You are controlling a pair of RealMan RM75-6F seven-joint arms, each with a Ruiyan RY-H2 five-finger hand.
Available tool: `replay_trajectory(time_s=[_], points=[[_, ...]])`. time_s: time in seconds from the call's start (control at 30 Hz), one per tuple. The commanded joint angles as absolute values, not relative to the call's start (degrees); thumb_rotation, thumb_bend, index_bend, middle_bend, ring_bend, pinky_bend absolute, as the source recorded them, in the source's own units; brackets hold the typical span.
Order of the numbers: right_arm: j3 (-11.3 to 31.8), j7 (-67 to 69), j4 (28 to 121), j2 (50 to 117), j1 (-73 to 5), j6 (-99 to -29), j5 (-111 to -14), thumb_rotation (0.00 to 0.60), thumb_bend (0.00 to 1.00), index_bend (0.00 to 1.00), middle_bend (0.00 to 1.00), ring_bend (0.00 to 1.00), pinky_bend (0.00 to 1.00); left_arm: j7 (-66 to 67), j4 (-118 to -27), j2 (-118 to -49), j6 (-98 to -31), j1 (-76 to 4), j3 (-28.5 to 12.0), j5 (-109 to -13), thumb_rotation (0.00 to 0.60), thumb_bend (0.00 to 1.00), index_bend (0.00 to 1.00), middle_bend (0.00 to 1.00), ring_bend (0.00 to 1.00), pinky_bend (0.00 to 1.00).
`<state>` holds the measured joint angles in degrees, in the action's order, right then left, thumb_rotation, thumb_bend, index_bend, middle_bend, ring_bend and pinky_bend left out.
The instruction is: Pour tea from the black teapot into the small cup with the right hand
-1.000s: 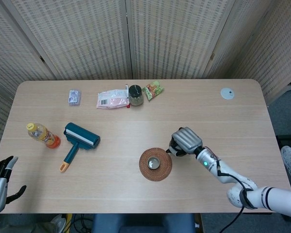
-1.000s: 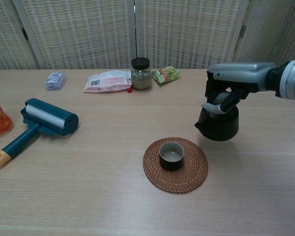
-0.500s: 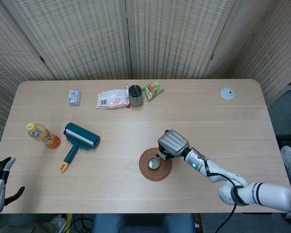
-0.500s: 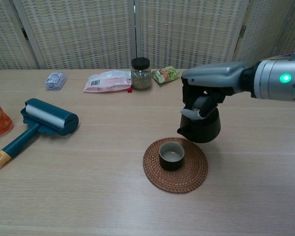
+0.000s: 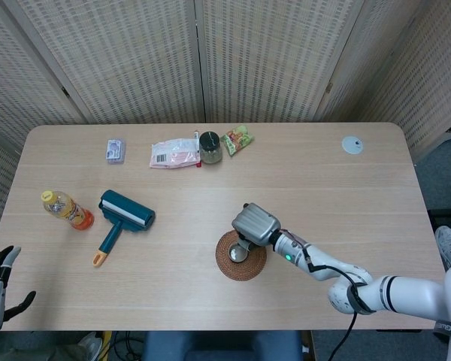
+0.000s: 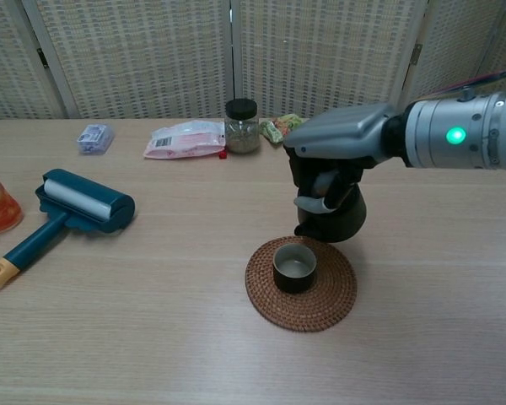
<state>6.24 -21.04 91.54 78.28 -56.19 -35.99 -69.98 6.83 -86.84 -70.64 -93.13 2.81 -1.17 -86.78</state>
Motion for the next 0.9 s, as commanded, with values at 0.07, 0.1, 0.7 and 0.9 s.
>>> replay_trajectory(time_s=[0.07,0.1,0.7,0.9], points=[[5.37,-24.00,92.17,78.35,-57.46,-35.83,-68.51,0.507,0.61,1.00,1.00,0.90,0.38,6.62,-86.57,-70.79,-93.20,2.93,-1.15,-86.78,0.600,0.20,0.11,0.10,0.12,0.02],[5.11,-24.90,92.23,78.41,-57.74,-35.92,-68.26,0.506,0.61,1.00,1.00,0.90,0.38,6.55,-86.51,-70.82,-93.22,2.96,-1.17,-86.77,0.600,0.20,0.11,0.10,0.12,0.02],[2.53,-34.14,93.39,79.33,-61.14,-37.54,-64.21,0.508,0.61,1.00,1.00,0.91,0.38,5.56,-85.39,-71.36,-93.49,3.56,-1.17,-86.54,0.600,0.20,0.11,0.10,0.12,0.02],[1.71,-36.65,93.99,79.40,-62.09,-38.32,-62.95,0.508,0.60,1.00,1.00,0.91,0.38,5.08,-84.96,-71.48,-93.58,3.72,-1.15,-86.60,0.600,0.20,0.11,0.10,0.12,0.02]])
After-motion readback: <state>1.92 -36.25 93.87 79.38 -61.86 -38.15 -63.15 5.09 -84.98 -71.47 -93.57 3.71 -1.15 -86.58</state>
